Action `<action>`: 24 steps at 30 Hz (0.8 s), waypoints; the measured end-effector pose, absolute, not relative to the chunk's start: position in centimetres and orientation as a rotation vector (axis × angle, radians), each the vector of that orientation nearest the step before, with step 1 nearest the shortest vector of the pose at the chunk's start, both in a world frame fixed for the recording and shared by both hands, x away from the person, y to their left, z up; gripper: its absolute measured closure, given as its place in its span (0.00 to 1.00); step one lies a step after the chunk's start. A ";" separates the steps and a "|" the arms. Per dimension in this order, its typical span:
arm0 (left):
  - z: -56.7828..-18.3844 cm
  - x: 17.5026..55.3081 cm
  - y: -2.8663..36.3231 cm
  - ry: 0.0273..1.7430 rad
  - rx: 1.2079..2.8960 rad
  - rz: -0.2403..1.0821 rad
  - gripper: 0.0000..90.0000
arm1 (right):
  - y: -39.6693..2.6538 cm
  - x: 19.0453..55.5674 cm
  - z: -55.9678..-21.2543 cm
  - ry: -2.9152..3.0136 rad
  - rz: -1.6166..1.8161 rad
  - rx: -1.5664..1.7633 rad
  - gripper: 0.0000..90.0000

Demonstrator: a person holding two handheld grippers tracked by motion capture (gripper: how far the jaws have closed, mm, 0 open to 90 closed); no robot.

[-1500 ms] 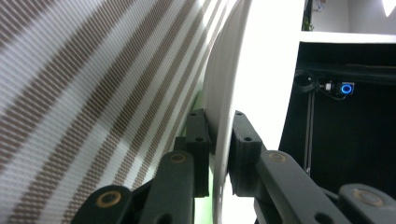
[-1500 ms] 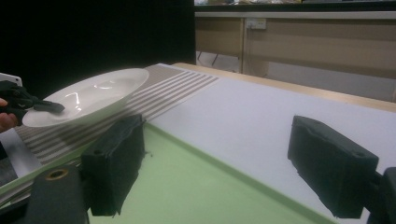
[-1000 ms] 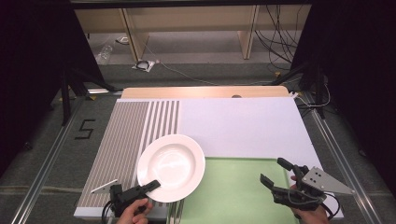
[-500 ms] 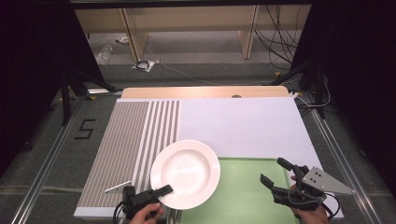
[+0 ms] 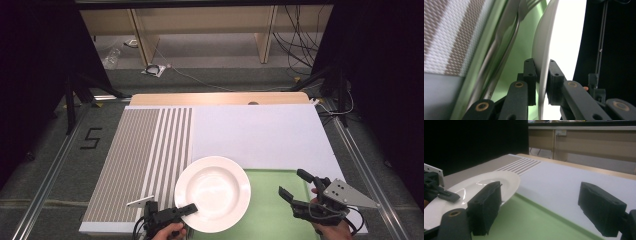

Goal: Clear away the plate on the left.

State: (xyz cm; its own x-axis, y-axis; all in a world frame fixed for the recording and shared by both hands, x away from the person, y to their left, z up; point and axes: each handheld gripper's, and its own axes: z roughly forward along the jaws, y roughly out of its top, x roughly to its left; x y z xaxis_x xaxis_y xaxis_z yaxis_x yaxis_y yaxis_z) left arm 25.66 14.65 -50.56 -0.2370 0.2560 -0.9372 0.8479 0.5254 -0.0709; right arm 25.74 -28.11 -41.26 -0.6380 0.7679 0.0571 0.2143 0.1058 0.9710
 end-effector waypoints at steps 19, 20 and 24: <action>-51.2 25.5 11.1 1.747 1.069 -0.787 0.89 | -28.2 25.7 -41.2 1.920 1.561 0.956 0.22; -51.1 25.5 10.9 1.748 1.070 -0.789 0.89 | -28.1 25.8 -41.3 1.917 1.562 0.956 0.22; -51.1 25.7 10.2 1.737 1.098 -0.792 0.89 | -28.2 25.8 -41.3 1.919 1.562 0.955 0.22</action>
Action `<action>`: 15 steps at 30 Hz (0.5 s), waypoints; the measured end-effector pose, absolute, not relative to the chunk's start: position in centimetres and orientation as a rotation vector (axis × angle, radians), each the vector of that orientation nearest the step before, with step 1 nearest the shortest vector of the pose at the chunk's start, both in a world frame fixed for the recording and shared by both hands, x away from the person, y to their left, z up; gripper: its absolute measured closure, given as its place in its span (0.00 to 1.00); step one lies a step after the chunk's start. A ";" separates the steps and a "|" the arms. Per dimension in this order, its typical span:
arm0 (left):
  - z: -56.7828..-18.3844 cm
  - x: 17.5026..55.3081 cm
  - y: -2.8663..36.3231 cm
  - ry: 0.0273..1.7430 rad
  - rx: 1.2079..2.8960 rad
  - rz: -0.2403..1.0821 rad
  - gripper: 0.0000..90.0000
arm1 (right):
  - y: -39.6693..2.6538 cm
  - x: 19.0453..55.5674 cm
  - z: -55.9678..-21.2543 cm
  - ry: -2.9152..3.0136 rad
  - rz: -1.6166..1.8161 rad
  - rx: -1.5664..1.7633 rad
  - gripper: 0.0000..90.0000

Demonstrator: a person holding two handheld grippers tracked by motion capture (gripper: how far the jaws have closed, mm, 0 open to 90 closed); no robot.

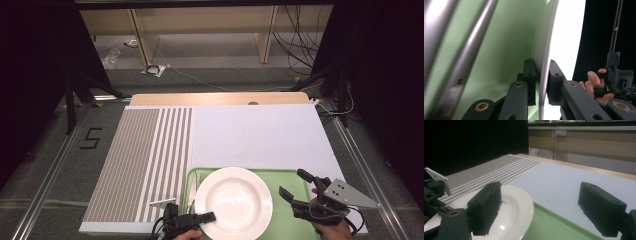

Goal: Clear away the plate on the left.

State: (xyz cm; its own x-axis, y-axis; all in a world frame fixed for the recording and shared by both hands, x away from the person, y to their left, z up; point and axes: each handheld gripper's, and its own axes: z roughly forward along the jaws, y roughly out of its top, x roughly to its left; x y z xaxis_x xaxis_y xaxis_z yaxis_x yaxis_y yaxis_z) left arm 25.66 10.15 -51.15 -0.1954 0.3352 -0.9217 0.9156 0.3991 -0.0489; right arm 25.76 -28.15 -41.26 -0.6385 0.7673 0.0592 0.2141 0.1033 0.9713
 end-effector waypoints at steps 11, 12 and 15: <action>-51.2 26.0 8.4 1.728 1.158 -0.800 0.89 | -28.2 25.8 -41.3 1.917 1.562 0.956 0.22; -51.3 26.1 8.3 1.727 1.161 -0.799 0.89 | -28.2 25.8 -41.3 1.916 1.563 0.955 0.22; -51.3 26.2 8.0 1.729 1.173 -0.796 0.89 | -28.2 25.8 -41.3 1.916 1.564 0.955 0.22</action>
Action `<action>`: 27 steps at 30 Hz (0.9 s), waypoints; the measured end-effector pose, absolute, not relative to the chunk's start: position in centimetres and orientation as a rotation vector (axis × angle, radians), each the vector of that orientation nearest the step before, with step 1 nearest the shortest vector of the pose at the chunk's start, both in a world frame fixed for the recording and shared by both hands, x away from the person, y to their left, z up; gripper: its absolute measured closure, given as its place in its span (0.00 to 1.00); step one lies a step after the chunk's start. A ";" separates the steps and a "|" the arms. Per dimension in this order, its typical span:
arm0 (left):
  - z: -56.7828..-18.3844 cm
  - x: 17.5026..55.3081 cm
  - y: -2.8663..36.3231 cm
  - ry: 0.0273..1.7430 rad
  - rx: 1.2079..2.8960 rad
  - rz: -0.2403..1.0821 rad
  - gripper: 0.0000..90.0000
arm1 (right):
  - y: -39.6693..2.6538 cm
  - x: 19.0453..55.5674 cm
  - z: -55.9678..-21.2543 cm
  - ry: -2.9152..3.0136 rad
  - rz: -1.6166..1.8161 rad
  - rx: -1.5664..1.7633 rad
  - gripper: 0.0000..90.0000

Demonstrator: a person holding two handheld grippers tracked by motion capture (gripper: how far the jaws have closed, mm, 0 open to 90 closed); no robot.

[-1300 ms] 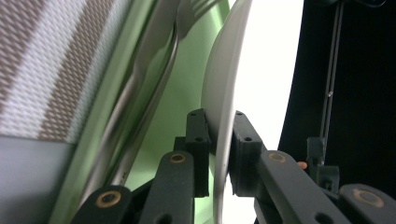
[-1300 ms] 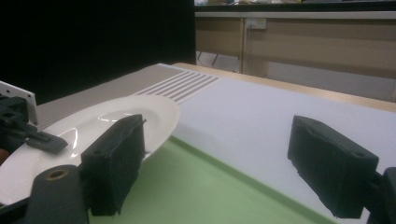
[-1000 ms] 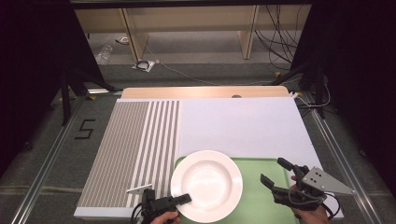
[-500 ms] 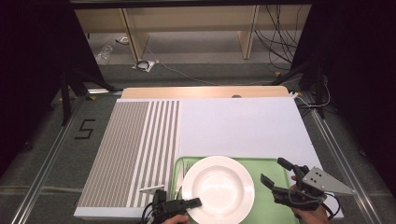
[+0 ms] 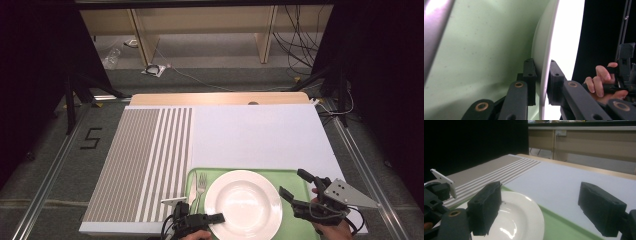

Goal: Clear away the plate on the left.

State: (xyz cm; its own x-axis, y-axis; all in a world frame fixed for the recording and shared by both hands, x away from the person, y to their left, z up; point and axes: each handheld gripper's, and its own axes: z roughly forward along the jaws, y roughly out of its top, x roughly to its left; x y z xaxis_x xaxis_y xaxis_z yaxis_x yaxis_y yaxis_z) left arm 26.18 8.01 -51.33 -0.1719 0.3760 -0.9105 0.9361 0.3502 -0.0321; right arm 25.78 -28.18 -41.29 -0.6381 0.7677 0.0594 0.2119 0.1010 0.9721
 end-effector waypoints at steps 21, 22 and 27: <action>-51.8 26.5 7.1 1.732 1.218 -0.794 0.88 | -28.2 25.7 -41.2 1.927 1.551 0.955 0.22; -51.7 26.5 7.1 1.730 1.228 -0.784 0.87 | -28.1 25.7 -41.3 1.919 1.566 0.950 0.22; -51.7 26.5 7.0 1.728 1.242 -0.787 0.87 | -28.1 25.8 -41.3 1.919 1.561 0.952 0.22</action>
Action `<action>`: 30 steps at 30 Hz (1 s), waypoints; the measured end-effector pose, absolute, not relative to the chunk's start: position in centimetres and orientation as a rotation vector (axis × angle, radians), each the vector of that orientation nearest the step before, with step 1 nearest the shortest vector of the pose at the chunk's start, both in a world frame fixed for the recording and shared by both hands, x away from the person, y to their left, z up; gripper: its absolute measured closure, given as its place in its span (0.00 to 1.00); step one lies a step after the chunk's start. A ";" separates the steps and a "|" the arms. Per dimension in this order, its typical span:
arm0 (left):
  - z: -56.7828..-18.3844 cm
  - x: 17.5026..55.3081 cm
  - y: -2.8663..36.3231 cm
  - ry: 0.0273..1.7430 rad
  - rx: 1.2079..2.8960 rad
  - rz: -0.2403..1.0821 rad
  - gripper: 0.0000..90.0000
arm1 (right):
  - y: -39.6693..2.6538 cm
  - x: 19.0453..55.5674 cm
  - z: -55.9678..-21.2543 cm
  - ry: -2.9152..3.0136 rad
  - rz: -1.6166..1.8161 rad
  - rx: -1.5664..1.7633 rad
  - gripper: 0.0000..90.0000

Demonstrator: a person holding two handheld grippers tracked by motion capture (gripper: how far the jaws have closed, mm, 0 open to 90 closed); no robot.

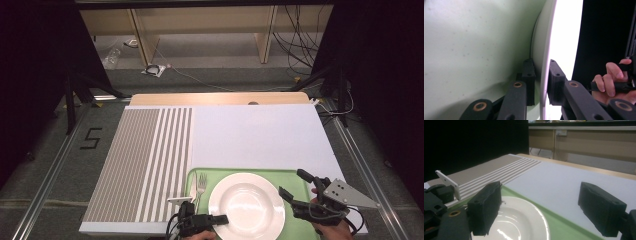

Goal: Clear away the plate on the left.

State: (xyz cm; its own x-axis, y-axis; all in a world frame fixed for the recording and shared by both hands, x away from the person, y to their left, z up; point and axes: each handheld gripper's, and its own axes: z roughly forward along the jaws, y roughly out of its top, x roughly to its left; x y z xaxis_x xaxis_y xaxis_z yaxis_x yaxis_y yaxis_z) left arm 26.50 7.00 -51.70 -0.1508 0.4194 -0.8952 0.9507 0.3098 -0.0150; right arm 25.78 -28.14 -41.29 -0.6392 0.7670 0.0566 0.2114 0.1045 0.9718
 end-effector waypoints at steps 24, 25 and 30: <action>-49.1 27.2 8.2 1.671 1.389 -0.653 0.45 | -28.1 25.7 -41.2 1.925 1.560 0.956 0.22; -49.0 27.3 8.4 1.672 1.387 -0.643 0.44 | -28.1 25.7 -41.2 1.925 1.559 0.956 0.22; -48.5 27.5 9.0 1.662 1.381 -0.623 0.41 | -28.1 25.7 -41.2 1.924 1.560 0.957 0.22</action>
State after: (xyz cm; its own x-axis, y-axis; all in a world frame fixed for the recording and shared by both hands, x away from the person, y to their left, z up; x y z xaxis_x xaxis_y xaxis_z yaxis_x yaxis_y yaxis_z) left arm 27.50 9.05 -48.46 -0.0136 0.5228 -0.8523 0.9544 0.2611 0.1450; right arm 25.70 -28.14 -41.24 -0.6395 0.7663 0.0608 0.2179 0.1049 0.9703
